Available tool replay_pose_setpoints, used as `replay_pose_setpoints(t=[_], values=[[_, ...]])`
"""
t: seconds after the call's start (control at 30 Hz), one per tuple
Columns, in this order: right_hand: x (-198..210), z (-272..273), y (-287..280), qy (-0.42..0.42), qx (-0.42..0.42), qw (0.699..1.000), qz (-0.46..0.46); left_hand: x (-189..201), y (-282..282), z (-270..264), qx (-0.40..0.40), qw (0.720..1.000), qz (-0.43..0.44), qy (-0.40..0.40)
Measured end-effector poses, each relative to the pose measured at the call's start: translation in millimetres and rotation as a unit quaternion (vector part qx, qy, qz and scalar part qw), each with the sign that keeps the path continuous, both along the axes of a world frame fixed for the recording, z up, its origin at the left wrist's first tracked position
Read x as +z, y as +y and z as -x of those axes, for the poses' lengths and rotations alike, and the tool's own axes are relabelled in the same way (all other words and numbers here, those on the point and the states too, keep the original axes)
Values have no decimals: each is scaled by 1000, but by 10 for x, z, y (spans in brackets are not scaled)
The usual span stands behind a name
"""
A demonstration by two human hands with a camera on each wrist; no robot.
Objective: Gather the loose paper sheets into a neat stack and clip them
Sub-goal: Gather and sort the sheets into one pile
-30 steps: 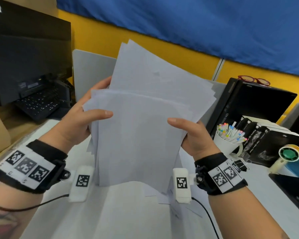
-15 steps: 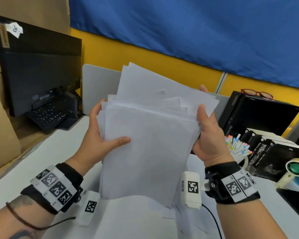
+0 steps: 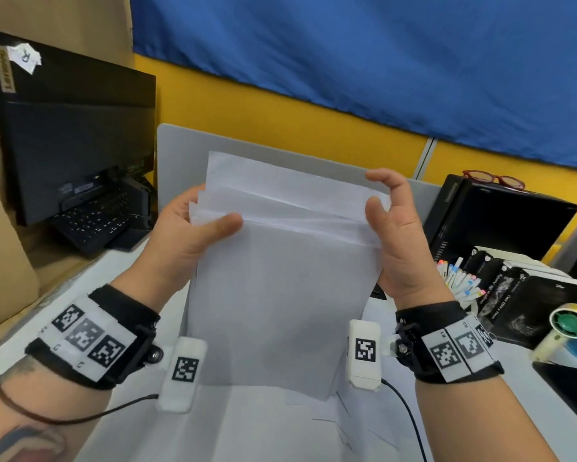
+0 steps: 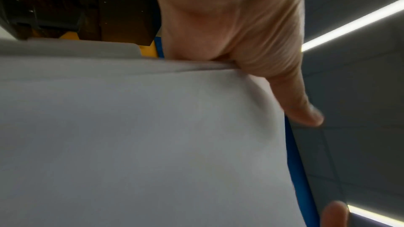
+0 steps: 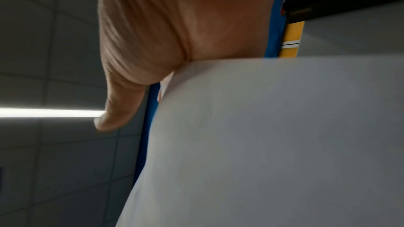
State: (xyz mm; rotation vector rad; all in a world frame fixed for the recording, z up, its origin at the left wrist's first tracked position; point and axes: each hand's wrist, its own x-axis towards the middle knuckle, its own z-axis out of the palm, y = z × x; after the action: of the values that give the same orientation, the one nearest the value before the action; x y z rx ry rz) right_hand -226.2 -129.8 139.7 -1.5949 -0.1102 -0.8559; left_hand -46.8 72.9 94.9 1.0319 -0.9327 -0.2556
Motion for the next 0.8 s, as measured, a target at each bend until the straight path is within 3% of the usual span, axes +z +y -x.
replay_pose_setpoints(t=[0.13,0.5,0.8], values=[[-38,-10,-36,-7,31,999,-24,138,3,-57,-76,994,-66,-50],[-19,-53,35,26,53,998,-1,376,5,-177,-206,970,-67,-108],[-98,-53,28,61,10,998,26,326,-57,-186,-155,983,-55,-78]])
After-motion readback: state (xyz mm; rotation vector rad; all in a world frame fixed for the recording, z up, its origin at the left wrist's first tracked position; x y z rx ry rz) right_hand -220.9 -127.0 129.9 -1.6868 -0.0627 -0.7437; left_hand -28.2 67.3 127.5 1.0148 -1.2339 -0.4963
